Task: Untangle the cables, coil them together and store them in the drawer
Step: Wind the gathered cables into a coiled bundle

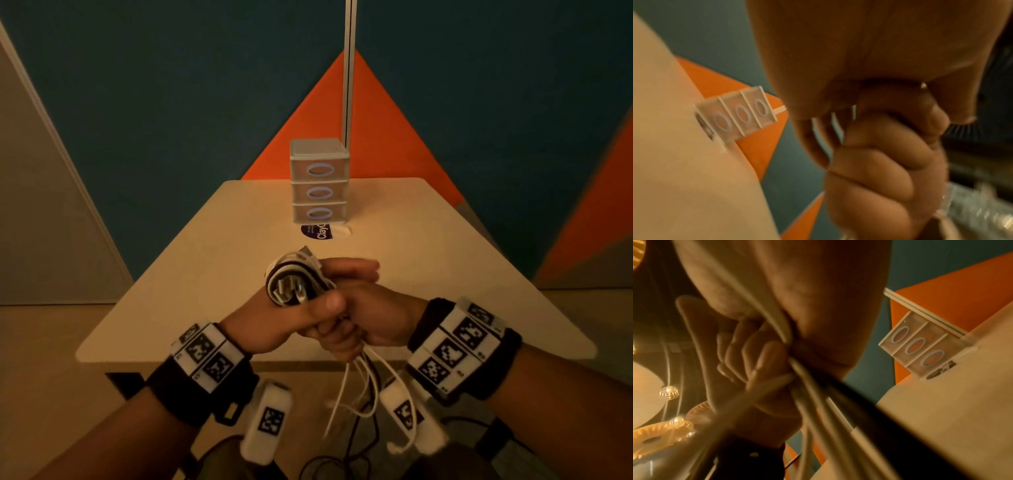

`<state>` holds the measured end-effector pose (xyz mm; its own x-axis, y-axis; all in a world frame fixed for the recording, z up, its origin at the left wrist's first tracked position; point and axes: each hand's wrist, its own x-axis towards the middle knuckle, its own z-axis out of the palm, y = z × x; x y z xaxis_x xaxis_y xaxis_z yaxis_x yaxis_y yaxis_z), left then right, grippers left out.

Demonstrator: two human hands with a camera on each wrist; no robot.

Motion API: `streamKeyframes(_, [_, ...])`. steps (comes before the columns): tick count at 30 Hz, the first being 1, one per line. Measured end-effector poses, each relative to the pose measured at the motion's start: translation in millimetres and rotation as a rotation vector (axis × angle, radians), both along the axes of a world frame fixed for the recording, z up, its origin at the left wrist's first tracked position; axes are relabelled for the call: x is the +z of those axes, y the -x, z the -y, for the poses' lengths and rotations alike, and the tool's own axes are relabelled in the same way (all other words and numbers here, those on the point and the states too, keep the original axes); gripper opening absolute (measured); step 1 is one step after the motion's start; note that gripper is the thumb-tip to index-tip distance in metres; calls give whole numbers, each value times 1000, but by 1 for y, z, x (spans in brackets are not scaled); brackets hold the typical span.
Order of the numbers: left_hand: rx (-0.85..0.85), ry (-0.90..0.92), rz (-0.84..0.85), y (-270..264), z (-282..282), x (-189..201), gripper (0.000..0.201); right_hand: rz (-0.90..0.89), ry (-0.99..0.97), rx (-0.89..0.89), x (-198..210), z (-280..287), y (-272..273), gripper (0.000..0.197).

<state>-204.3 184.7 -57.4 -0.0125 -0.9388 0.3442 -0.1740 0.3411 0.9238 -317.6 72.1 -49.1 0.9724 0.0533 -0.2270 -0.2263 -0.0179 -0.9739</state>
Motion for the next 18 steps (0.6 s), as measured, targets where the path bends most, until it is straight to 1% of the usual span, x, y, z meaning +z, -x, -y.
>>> streamKeyframes(2, [-22,32,-35,3,1,7,34,11,-38,32,1,-1,-2,30])
streamKeyframes(4, [-16,123,12,3,2,9,24,19,-40,23,4,1,1,30])
streamKeyframes(5, [12,167,12,3,2,9,21,35,-40,22,6,2,3,27])
streamKeyframes(6, [48,193,-36,3,2,11,23,54,-31,18,6,3,6,22])
streamKeyframes(8, [135,222,-186,-2,5,8,26,69,36,-1,-1,6,11,13])
streamKeyframes(9, [176,223,-264,-5,6,8,27,65,76,-21,-6,7,13,14])
streamKeyframes(11, [206,192,-418,-9,6,11,32,61,135,-57,-16,9,18,28])
streamKeyframes(13, [240,127,-490,-10,5,15,33,61,127,-67,-23,10,25,34])
streamKeyframes(15, [292,52,-480,-12,3,16,31,41,97,-64,-27,11,31,34])
streamKeyframes(16, [324,22,-447,-14,2,16,31,25,111,-73,-29,13,33,35])
streamKeyframes(18, [398,-16,-323,-19,1,13,30,-7,207,-116,-34,19,36,39])
